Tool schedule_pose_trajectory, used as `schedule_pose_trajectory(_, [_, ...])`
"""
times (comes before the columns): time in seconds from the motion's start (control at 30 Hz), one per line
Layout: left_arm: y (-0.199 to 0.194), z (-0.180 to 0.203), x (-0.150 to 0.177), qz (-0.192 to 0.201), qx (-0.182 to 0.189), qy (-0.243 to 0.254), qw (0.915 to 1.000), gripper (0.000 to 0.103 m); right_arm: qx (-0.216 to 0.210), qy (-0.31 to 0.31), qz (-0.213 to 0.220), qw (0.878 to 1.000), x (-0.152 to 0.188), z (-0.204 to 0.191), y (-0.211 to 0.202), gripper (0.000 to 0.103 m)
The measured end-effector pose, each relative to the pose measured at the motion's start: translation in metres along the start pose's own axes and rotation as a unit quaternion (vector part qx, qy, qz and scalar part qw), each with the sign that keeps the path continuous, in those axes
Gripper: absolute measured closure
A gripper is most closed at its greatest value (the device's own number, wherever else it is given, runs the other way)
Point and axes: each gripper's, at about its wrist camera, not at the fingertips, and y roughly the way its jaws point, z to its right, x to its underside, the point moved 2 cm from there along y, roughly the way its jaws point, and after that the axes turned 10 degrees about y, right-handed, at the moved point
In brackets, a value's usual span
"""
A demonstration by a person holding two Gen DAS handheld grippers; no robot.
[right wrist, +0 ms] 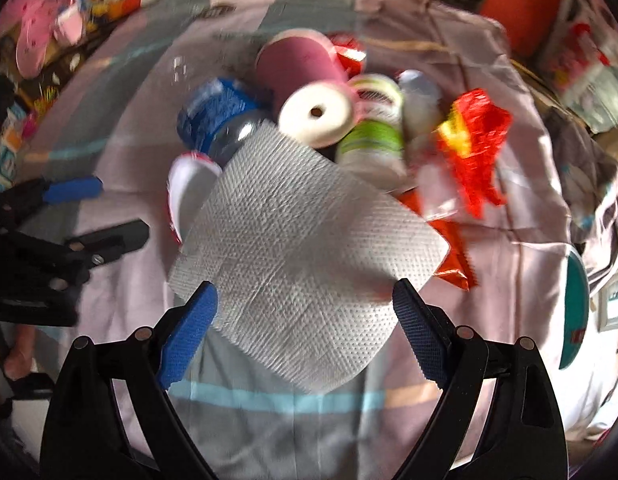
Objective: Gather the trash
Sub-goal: 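Move both tools back over the table toward the paper towel, then grasp the white paper towel with the right tool while the left tool grasps the orange snack wrapper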
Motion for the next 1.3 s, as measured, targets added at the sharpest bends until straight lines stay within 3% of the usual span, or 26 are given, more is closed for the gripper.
schedule_pose_trajectory(0.27, [0.01,-0.004,0.004,-0.007,-0.008,0.014,0.9998,0.005,-0.019,0.034,-0.025,0.999,0.011,0.011,0.029,0.02])
schedule_pose_trajectory(0.3, [0.011,-0.003,0.004,-0.008,-0.01,0.016,0.9998,0.005,-0.028,0.035,-0.024,0.999,0.012,0.012,0.029,0.024])
schedule_pose_trajectory(0.37, [0.011,-0.003,0.003,-0.007,-0.012,0.017,0.9998,0.005,-0.039,0.031,-0.017,0.999,0.013,0.01,0.023,0.05])
schedule_pose_trajectory(0.43, [0.012,-0.002,0.002,-0.008,-0.016,0.018,0.9997,0.005,-0.045,0.024,-0.018,0.999,0.015,0.008,0.018,0.066])
schedule_pose_trajectory(0.53, [0.012,-0.001,0.001,-0.008,-0.015,0.015,0.9997,0.005,-0.054,0.026,-0.023,0.998,0.016,0.011,0.011,0.077])
schedule_pose_trajectory(0.67, [0.01,0.003,0.002,-0.008,-0.016,0.019,0.9997,0.005,-0.086,0.051,-0.047,0.994,0.02,0.023,-0.001,0.074])
schedule_pose_trajectory(0.73, [0.009,0.006,0.002,-0.008,-0.017,0.021,0.9996,0.005,-0.08,0.045,-0.036,0.995,0.024,0.02,-0.007,0.074])
schedule_pose_trajectory(0.77, [0.008,0.008,0.002,-0.007,-0.017,0.022,0.9996,0.005,-0.073,0.039,-0.027,0.996,0.025,0.022,-0.01,0.086])
schedule_pose_trajectory(0.83, [0.008,0.013,0.002,-0.007,-0.019,0.023,0.9995,0.005,-0.072,0.04,-0.021,0.996,0.031,0.027,-0.015,0.098])
schedule_pose_trajectory(1.0, [0.003,0.026,0.0,-0.003,-0.024,0.034,0.9991,0.005,-0.09,0.069,0.008,0.993,0.029,0.05,-0.043,0.1])
schedule_pose_trajectory(1.3, [-0.008,0.067,-0.015,0.014,-0.019,0.073,0.9971,0.005,-0.067,0.141,0.101,0.983,0.0,0.114,-0.098,0.1])
